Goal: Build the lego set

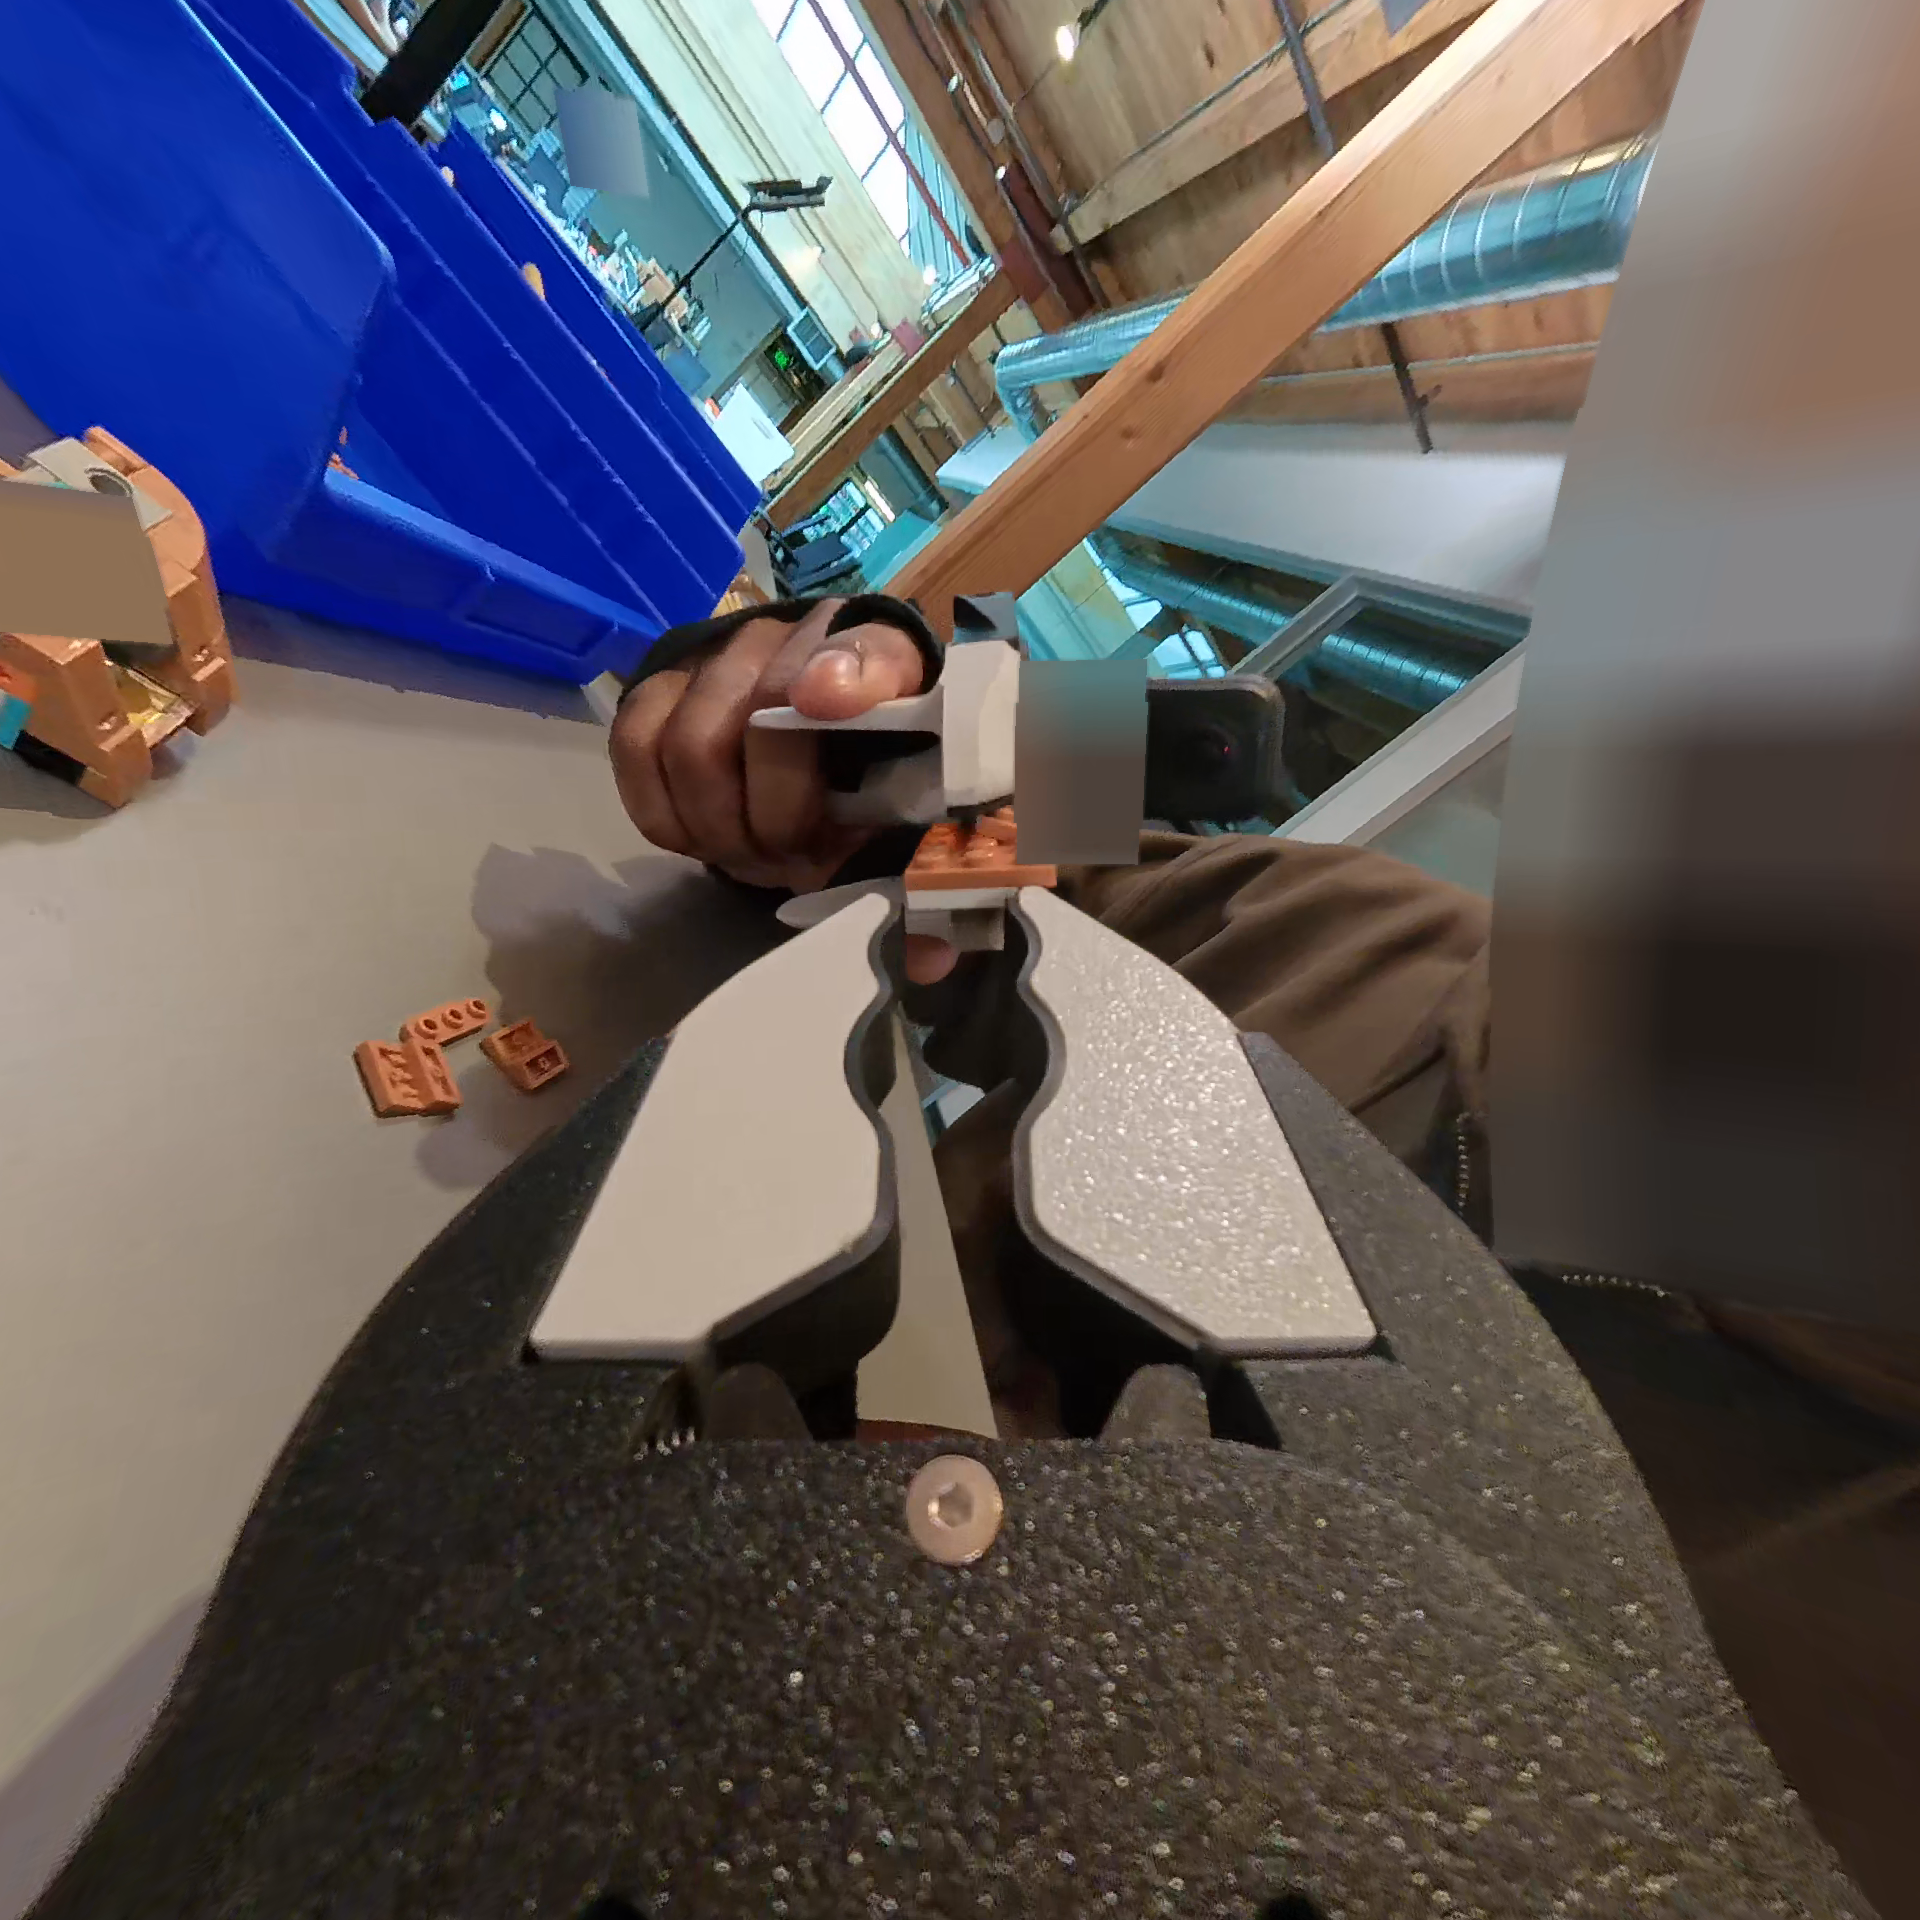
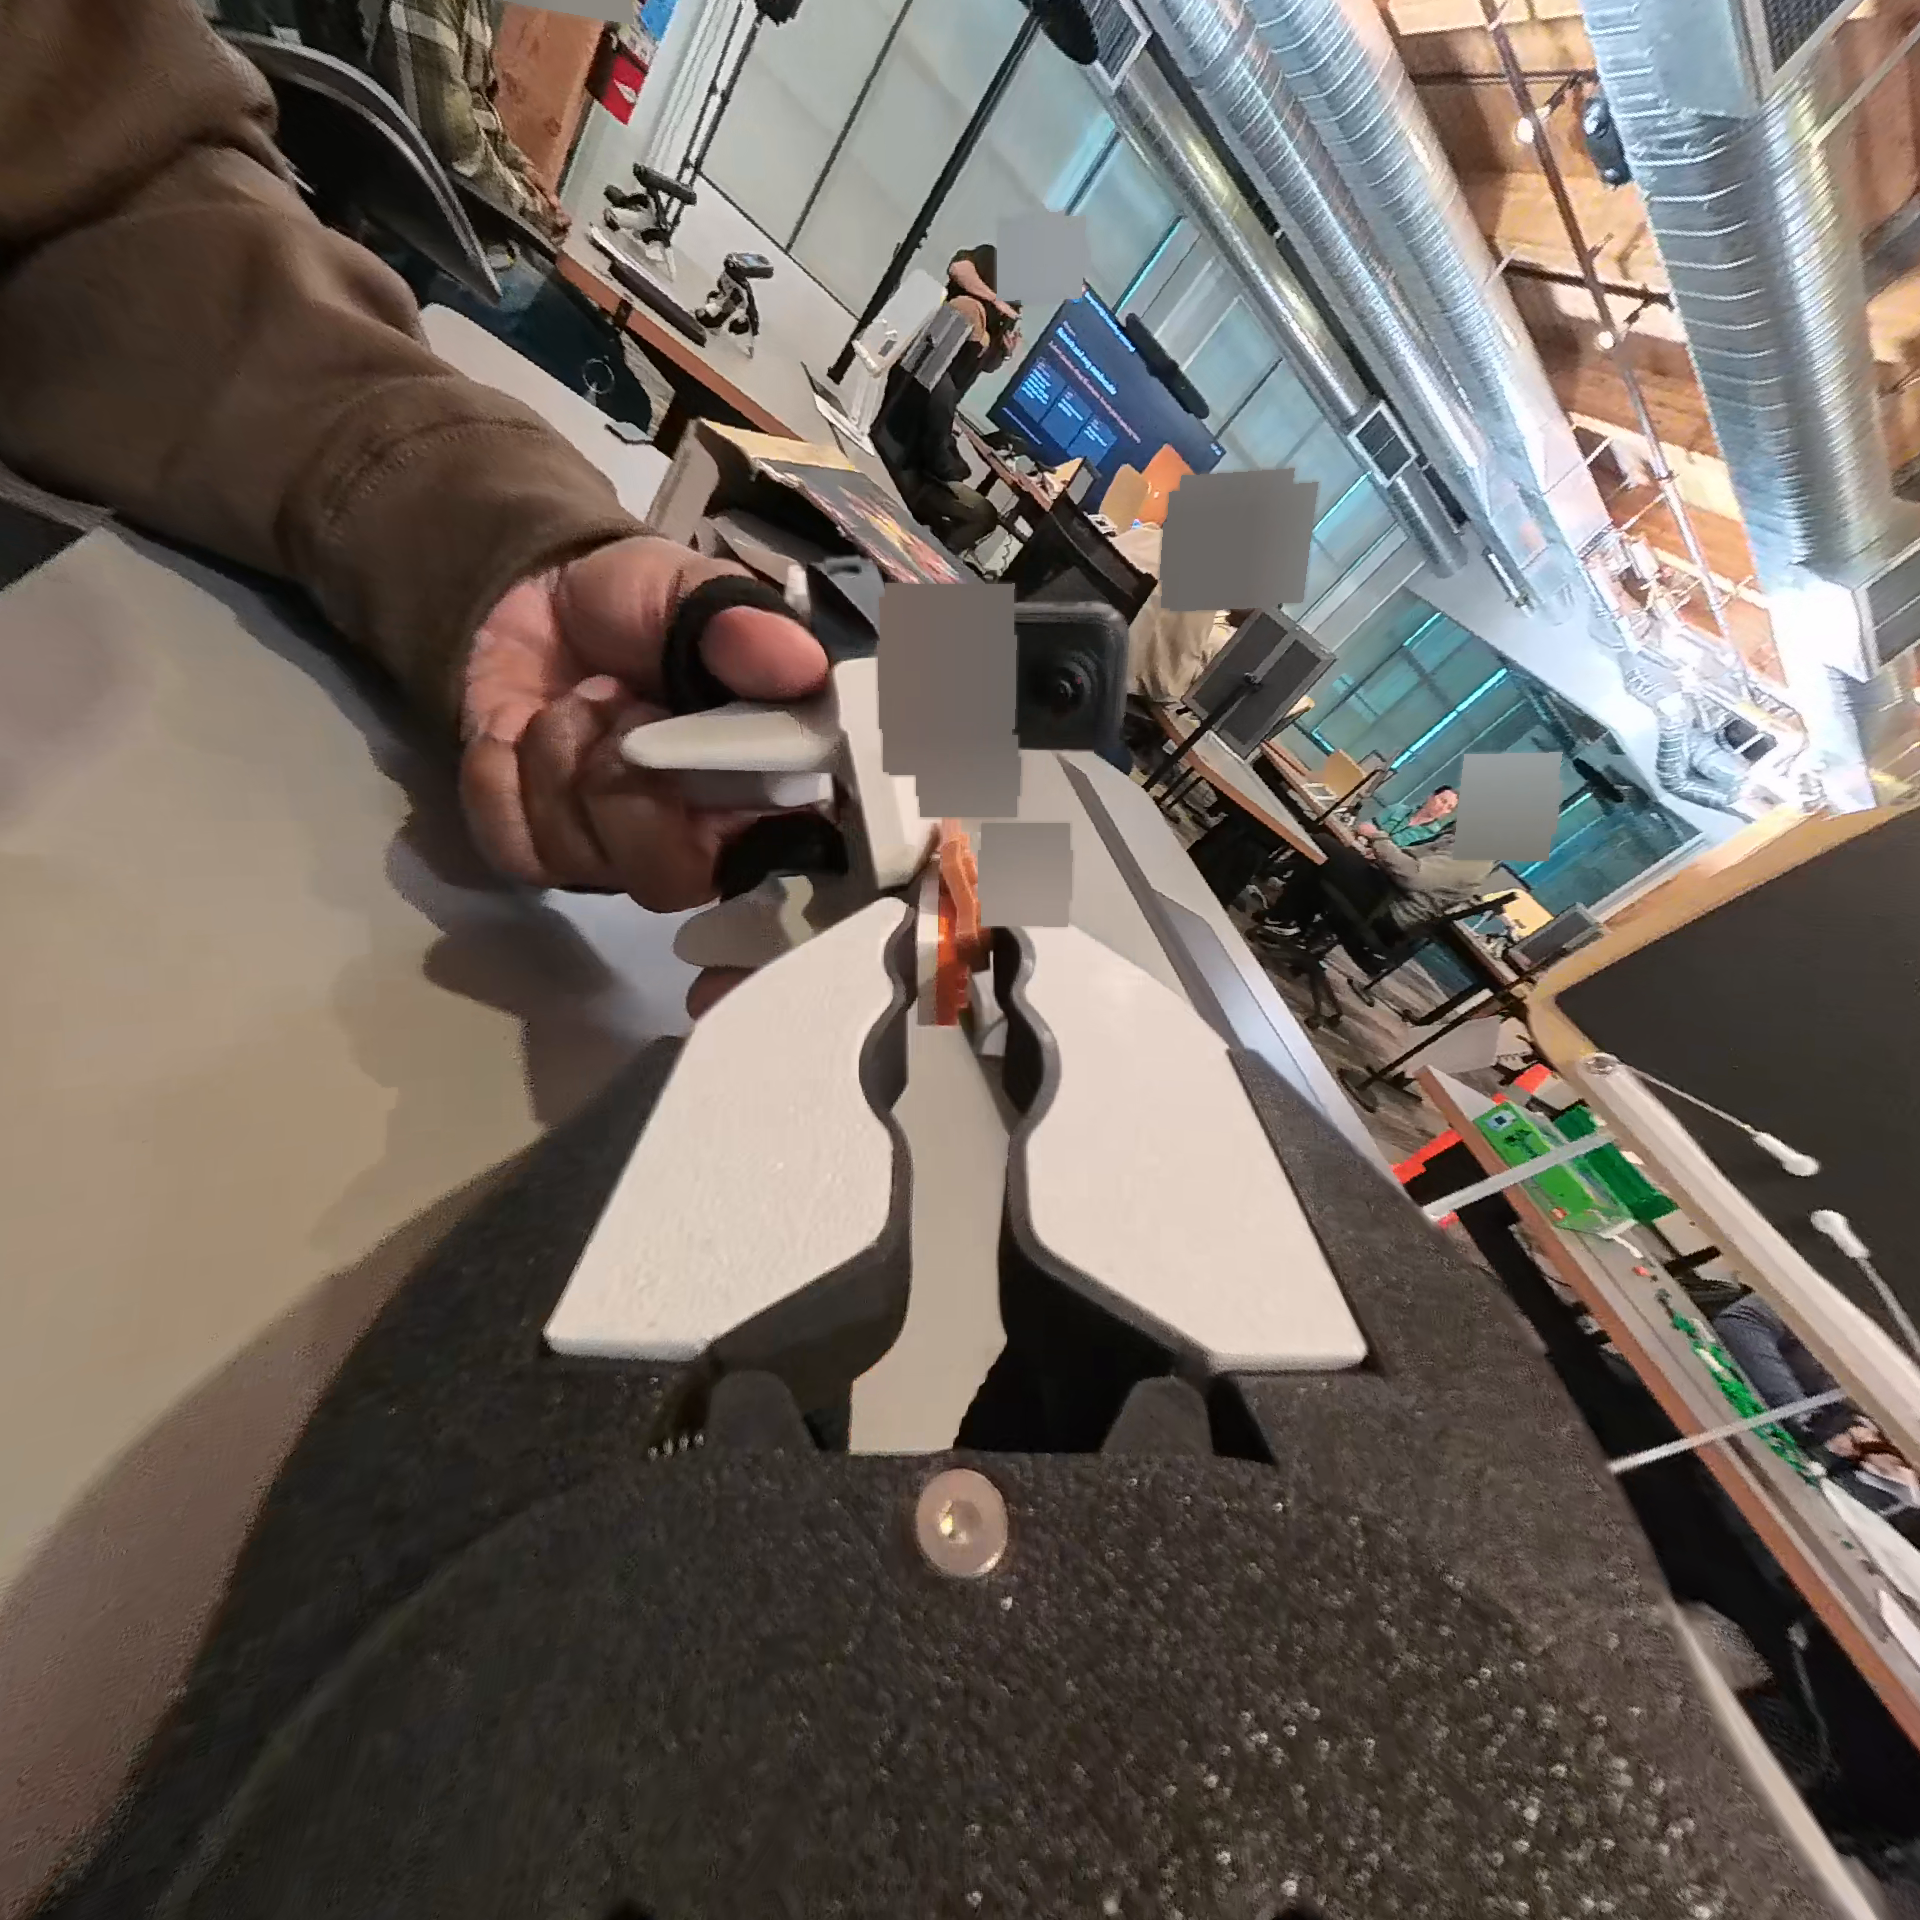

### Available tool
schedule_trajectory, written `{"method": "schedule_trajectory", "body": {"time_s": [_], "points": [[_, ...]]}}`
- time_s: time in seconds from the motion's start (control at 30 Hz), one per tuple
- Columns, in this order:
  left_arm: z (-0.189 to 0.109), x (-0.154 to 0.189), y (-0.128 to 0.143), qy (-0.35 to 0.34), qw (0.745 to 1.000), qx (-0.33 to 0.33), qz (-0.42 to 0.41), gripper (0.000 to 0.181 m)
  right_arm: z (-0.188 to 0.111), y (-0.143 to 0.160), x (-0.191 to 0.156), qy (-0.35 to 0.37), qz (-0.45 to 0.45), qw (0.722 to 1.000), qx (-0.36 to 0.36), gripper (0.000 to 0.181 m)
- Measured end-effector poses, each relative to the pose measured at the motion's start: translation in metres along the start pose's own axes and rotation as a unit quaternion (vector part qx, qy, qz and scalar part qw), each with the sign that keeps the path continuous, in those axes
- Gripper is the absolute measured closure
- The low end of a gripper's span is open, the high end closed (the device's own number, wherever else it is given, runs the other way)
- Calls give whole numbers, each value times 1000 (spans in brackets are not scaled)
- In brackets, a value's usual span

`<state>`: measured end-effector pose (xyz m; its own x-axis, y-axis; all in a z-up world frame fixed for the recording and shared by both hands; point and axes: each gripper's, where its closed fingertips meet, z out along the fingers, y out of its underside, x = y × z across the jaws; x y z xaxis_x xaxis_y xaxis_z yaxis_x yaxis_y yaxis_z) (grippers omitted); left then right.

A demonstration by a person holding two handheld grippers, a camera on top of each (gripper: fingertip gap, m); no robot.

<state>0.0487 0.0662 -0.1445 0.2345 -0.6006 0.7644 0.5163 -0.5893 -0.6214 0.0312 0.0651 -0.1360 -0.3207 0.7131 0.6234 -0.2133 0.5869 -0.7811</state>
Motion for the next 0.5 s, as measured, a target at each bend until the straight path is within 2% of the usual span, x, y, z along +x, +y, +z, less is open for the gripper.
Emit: {"method": "schedule_trajectory", "body": {"time_s": [0.2, 0.5], "points": [[1, 0, -6, 17, 998, 53, -5, 165, 0, 0, 5, 35, -42, 998, -11, 168], [4, 7, -6, 19, 996, 63, 54, 165, -3, -7, 5, 58, -72, 996, 2, 168]]}}
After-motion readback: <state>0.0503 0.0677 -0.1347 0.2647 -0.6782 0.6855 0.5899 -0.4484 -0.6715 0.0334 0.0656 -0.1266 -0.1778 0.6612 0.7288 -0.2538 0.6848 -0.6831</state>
